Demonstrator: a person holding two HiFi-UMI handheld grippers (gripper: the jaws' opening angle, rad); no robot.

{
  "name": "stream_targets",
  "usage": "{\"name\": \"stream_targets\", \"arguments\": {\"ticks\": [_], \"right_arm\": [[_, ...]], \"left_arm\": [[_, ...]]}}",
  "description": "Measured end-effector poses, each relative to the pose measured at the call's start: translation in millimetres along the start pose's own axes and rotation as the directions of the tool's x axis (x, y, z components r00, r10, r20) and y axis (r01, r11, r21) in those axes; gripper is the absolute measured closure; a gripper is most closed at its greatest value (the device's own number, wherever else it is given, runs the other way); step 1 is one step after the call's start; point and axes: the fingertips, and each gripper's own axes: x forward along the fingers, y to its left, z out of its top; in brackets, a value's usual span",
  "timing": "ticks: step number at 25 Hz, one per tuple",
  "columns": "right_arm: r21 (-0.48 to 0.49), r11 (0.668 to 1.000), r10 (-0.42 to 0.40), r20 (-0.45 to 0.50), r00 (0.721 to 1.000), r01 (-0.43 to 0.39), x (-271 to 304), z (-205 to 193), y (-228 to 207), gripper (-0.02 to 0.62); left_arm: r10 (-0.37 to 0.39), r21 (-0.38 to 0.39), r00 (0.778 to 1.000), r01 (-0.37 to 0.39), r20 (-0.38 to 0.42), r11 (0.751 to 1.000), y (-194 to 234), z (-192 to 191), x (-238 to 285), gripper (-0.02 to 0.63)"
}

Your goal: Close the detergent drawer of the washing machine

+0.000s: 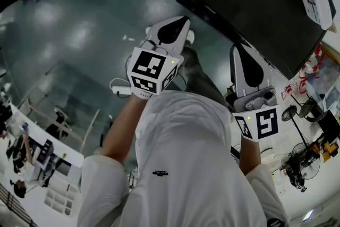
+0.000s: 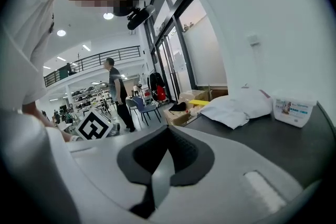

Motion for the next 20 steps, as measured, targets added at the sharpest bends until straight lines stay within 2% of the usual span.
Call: {"name": "stream_targets", "arguments": {"ticks": [6, 12, 20], "right_arm": [[-0.024, 1.000, -0.012, 0.016, 1.000, 0.012, -14.3, 17.4, -3.1, 0.595], [-0.044, 0.998, -0.052, 0.032, 0.998, 0.054, -32.1, 30.6, -10.6, 0.595], [-0.091, 0.994, -0.057, 0.041, 0.998, 0.061, -56.0, 40.0, -5.2, 0.595]], "left_arm": [[0.015, 0.002, 0.999, -0.015, 0.034, 1.000, -16.5, 21.1, -20.9, 0.588], [0.024, 0.044, 0.996, -0.027, 0.083, 0.999, -32.1, 43.3, -41.1, 0.588], [0.055, 0.081, 0.987, -0.068, 0.148, 0.994, -50.4, 63.4, -75.6, 0.588]]}}
